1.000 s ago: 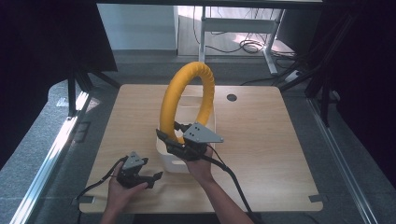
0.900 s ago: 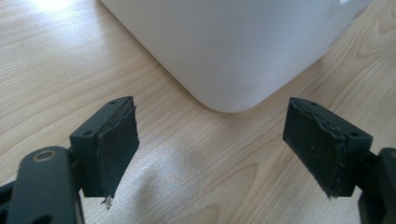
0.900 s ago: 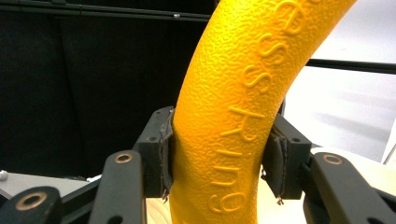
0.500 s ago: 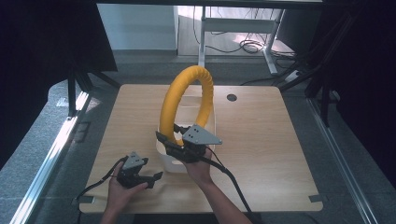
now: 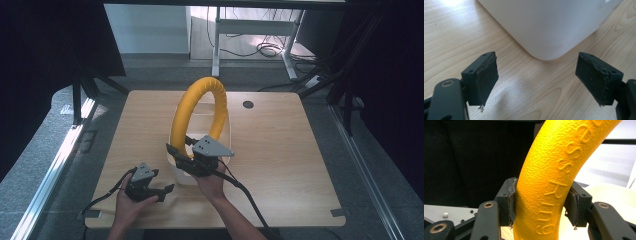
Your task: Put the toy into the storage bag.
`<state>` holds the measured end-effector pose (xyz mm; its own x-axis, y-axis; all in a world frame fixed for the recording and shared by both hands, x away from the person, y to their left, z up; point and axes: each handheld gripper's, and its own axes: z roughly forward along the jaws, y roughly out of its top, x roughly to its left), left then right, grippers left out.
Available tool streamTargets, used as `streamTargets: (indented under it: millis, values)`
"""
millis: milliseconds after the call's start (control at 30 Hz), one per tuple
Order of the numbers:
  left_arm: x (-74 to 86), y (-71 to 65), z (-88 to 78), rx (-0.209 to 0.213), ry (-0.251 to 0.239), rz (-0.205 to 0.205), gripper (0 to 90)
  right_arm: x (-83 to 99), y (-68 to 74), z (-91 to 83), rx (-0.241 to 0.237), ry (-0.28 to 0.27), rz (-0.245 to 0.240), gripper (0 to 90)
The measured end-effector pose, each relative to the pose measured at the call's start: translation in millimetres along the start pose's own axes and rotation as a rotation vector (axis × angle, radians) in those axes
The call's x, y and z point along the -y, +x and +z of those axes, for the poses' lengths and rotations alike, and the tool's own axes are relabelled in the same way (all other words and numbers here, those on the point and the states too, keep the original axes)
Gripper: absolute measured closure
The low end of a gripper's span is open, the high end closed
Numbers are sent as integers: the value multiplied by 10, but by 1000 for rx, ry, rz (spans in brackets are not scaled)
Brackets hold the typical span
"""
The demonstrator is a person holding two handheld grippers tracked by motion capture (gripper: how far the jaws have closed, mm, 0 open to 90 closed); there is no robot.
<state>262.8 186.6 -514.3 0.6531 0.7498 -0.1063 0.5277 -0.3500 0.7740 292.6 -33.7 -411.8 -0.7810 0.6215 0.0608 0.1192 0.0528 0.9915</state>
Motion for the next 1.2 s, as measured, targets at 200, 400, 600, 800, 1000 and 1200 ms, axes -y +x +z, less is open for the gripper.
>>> streamTargets:
  millis: [200, 400, 600, 800, 1000, 1200]
  values:
    - [0, -1, 1, 1, 0, -1, 182, 17, 10, 15, 18, 22, 3, 472]
    - [0, -4, -2, 2, 0, -3, 182, 48, 66, 39, 65, 76, -54, 444]
    - [1, -5, 5, 3, 1, -3, 182, 41, 28, 32, 74, 98, -53, 392]
    - [1, -7, 2, 5, 0, -4, 182, -8, 14, -37, 87, 69, -62, 277]
    - [1, -4, -3, 2, 1, 0, 182, -48, -62, -170, 42, 41, -27, 257]
    - [1, -5, -7, 0, 2, -1, 182, -131, -207, -399, 7, 32, -5, 258]
